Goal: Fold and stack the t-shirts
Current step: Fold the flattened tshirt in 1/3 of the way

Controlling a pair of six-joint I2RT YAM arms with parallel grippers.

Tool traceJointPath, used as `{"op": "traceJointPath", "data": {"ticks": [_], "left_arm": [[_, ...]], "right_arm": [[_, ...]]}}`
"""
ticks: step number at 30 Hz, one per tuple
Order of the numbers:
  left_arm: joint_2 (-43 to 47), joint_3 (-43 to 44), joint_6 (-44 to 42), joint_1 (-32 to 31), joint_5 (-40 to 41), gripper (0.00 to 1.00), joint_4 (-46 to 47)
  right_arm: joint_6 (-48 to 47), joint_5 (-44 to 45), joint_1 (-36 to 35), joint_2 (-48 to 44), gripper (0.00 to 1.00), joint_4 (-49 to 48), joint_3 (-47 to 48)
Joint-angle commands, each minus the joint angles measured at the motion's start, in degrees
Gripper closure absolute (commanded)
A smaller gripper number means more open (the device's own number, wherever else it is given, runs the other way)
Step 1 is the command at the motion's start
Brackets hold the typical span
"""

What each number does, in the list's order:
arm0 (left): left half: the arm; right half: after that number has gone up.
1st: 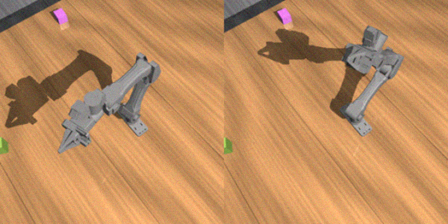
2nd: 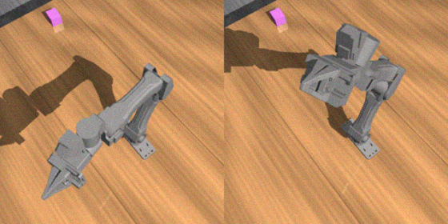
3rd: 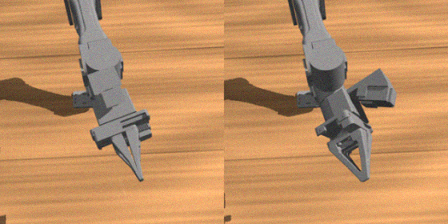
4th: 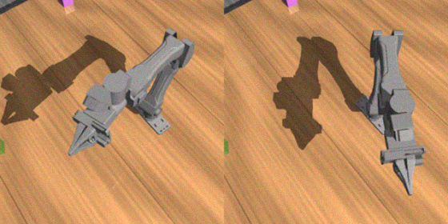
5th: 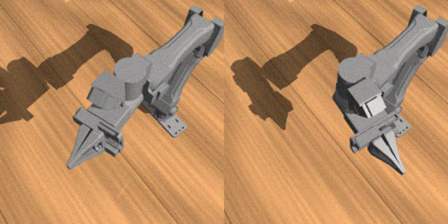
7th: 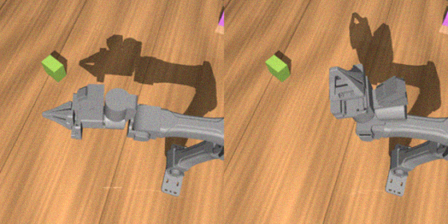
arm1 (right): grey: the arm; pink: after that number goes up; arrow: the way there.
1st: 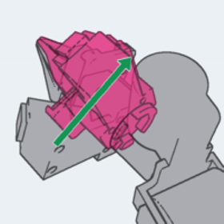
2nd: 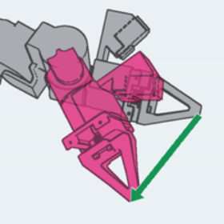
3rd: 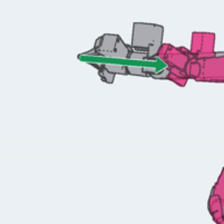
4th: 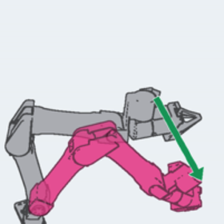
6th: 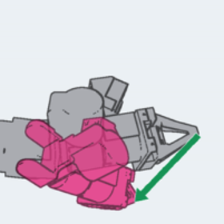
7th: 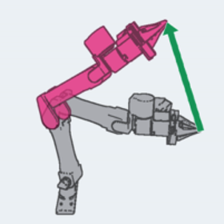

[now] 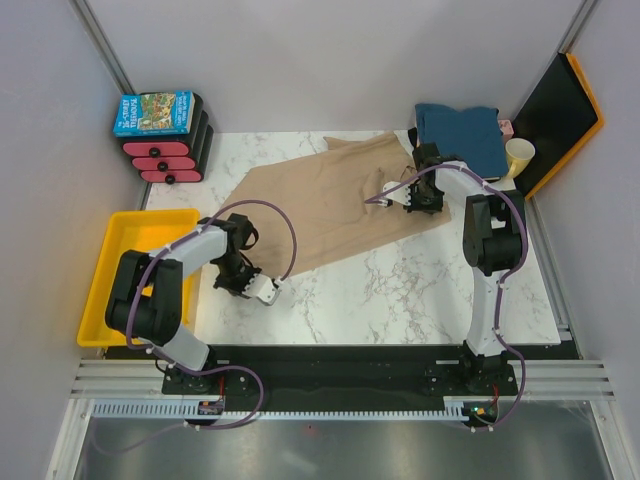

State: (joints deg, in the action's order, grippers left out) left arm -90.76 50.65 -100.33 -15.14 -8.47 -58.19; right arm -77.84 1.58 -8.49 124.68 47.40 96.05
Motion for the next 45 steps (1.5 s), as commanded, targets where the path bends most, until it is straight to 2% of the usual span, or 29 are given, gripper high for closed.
{"op": "traceJointPath", "data": {"ticks": [1,9,24,28,32,36,40,45], "left_arm": [[1.90,4.09,1.02,-0.16,-1.10,0.98,-3.04],[3.58,6.39,0.23,-0.16,-2.96,0.98,-6.05],[-5.03,5.16,-0.65,-0.16,-0.94,0.98,-3.95],[-6.45,3.58,-0.30,-0.33,2.48,0.98,-2.98],[-4.52,0.24,-3.71,1.07,5.83,0.98,-0.26],[-4.16,0.76,-4.43,1.69,7.41,0.98,3.87],[-4.78,2.26,-3.90,1.69,7.15,0.98,4.32],[-0.22,0.59,-6.80,1.60,4.26,0.96,3.79]], "right_arm": [[-0.82,0.61,0.41,0.65,1.00,-0.11,1.16],[-0.56,0.61,0.32,1.61,1.00,-0.20,2.21],[-0.03,1.14,0.32,2.41,1.00,-0.20,3.88],[0.32,1.31,0.41,2.50,1.00,-0.20,3.71],[-0.90,2.45,0.58,2.49,1.00,-0.20,2.74],[-2.48,3.16,0.76,2.49,1.00,-0.37,2.21],[-3.98,3.77,0.93,2.41,1.00,-0.64,1.86],[-6.71,5.53,0.84,2.15,1.00,-1.52,0.37]]}}
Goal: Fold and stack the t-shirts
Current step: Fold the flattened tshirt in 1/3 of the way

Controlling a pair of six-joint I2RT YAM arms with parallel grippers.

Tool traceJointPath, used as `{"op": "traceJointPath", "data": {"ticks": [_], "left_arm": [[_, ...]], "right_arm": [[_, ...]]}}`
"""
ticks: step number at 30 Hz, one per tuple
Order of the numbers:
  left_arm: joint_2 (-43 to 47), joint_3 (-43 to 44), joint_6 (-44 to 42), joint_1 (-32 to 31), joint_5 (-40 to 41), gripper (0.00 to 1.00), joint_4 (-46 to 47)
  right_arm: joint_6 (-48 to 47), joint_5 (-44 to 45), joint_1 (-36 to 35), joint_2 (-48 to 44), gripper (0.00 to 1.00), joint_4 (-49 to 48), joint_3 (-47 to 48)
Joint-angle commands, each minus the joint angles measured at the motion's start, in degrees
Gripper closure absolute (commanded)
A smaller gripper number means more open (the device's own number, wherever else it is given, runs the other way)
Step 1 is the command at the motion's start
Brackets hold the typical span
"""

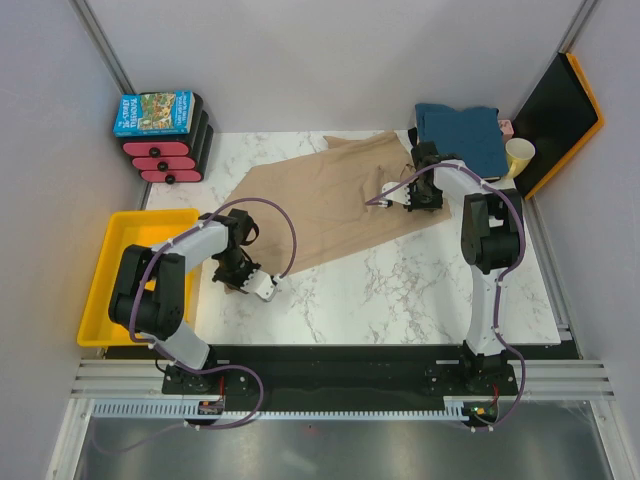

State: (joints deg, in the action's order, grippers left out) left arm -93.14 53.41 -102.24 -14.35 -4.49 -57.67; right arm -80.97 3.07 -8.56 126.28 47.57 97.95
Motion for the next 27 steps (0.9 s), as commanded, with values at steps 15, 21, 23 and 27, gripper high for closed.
{"op": "traceJointPath", "data": {"ticks": [15,21,23,27], "left_arm": [[17.82,4.86,-2.63,0.73,-8.07,0.43,-3.61],[4.66,14.52,11.68,0.38,-9.57,0.55,7.38],[-0.79,16.99,13.72,0.11,-8.61,0.74,11.67],[-6.43,20.51,16.63,-0.24,-9.66,0.98,12.49]], "right_arm": [[0.35,-4.46,-0.23,-7.98,0.55,8.23,4.34],[11.78,-13.79,-1.55,-2.01,0.64,8.68,18.92],[13.38,-14.14,-2.43,1.49,0.90,8.59,22.71],[13.65,-14.23,-3.22,3.45,1.00,8.24,21.94]]}}
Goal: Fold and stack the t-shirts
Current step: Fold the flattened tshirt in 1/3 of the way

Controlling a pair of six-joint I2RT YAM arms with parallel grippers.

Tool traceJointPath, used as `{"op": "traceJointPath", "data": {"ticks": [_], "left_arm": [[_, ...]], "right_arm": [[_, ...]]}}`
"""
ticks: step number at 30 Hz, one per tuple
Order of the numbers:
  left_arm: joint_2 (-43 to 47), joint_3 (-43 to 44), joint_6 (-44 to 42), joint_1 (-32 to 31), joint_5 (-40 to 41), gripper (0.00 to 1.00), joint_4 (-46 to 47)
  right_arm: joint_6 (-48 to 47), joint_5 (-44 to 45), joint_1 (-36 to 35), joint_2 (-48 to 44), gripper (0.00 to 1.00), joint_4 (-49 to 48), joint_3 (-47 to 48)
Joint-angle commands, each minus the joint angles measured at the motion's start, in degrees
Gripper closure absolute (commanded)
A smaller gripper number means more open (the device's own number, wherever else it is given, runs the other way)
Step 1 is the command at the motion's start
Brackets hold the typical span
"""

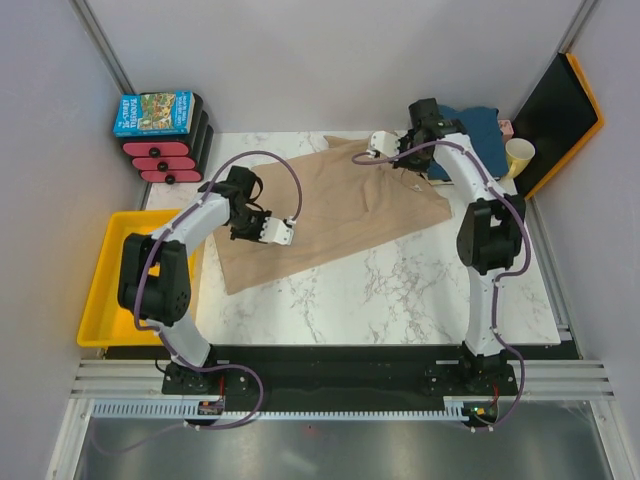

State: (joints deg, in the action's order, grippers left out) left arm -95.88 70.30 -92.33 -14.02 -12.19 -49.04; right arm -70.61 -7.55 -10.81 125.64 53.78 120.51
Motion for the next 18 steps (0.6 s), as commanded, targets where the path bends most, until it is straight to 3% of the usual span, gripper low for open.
{"op": "traceJointPath", "data": {"ticks": [1,18], "left_arm": [[-4.14,3.27,6.56,-1.18,-2.14,0.98,3.95],[-3.53,-3.42,10.86,-6.72,-2.23,0.98,6.06]], "right_arm": [[3.02,-3.52,-0.97,4.08,1.00,1.86,-2.54],[4.07,-0.54,-0.27,4.35,1.00,-3.94,-20.30]]}}
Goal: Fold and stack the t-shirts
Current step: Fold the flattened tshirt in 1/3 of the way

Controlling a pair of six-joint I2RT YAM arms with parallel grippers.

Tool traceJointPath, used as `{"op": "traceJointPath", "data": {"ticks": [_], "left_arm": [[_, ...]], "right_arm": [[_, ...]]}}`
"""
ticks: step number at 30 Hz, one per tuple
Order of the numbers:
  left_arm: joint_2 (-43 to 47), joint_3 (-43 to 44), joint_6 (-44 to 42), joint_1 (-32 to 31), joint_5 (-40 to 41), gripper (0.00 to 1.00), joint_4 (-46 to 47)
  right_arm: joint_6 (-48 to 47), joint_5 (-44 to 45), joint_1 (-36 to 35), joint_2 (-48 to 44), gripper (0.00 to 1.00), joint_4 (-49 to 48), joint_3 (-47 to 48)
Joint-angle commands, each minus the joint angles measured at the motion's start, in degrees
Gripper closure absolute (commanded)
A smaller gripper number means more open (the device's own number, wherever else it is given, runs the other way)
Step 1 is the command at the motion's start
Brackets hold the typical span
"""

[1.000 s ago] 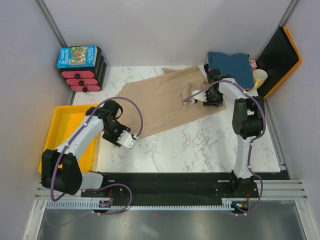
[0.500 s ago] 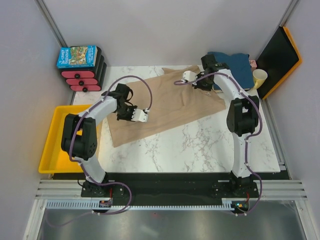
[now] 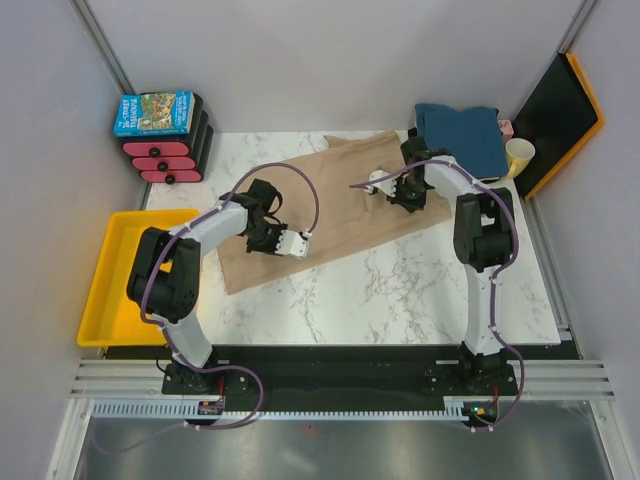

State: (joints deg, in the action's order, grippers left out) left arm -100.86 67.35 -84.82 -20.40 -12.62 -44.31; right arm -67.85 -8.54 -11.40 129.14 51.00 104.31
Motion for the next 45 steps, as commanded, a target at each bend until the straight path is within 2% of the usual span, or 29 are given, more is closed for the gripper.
{"op": "traceJointPath", "data": {"ticks": [1,6,15,25,26,27,28,30,31,32,34,35,38,45], "left_arm": [[2.24,-0.73,3.43,-0.25,-1.36,0.98,1.34],[6.72,-4.32,2.03,-0.25,0.05,0.98,1.25],[16.47,-8.55,-1.49,-0.25,0.85,0.98,-0.68],[21.32,-11.80,-4.39,-0.25,0.76,0.97,-4.03],[20.97,-11.81,-4.31,-0.16,0.84,0.96,-4.02],[20.71,-11.81,-4.31,-0.16,1.11,0.90,-4.02],[20.44,-11.72,-4.31,-0.08,1.46,0.88,-4.02],[19.56,-11.02,-4.74,0.62,1.72,0.81,-3.94],[19.39,-10.84,-4.92,0.98,1.90,0.77,-3.94],[19.12,-10.32,-5.70,1.33,2.07,0.70,-3.85],[18.77,-9.52,-6.06,2.56,1.99,0.64,-3.41],[17.99,-8.48,-6.32,2.91,1.99,0.61,-3.24],[16.31,-6.80,-6.24,3.97,2.43,0.60,-2.79],[12.97,-5.65,-7.03,4.50,2.78,0.60,-2.18]], "right_arm": [[1.50,0.36,0.24,0.33,1.00,-1.26,-5.07],[2.64,-0.08,0.06,-4.59,1.00,-2.40,-14.81],[4.40,0.54,-1.61,-20.50,1.00,-3.72,-33.62],[5.98,3.25,-3.02,-31.31,1.00,-2.84,-42.96],[6.07,4.39,-3.02,-31.32,0.98,-3.10,-42.70],[6.50,4.75,-3.02,-31.15,0.93,-3.10,-40.87],[6.86,4.84,-3.02,-30.97,0.80,-2.93,-39.55],[7.12,4.23,-2.84,-30.88,0.70,-1.88,-34.91],[7.04,3.88,-2.93,-30.79,0.60,-1.26,-33.23],[6.95,3.62,-2.93,-30.79,0.56,-0.47,-29.82],[6.77,2.65,-2.58,-29.83,0.47,-0.03,-26.63],[6.60,2.04,-2.40,-29.30,0.45,0.58,-23.22],[5.81,-0.51,-1.44,-24.92,0.41,2.60,-16.28],[-1.13,-6.49,-1.35,-8.06,0.36,13.58,3.59]]}}
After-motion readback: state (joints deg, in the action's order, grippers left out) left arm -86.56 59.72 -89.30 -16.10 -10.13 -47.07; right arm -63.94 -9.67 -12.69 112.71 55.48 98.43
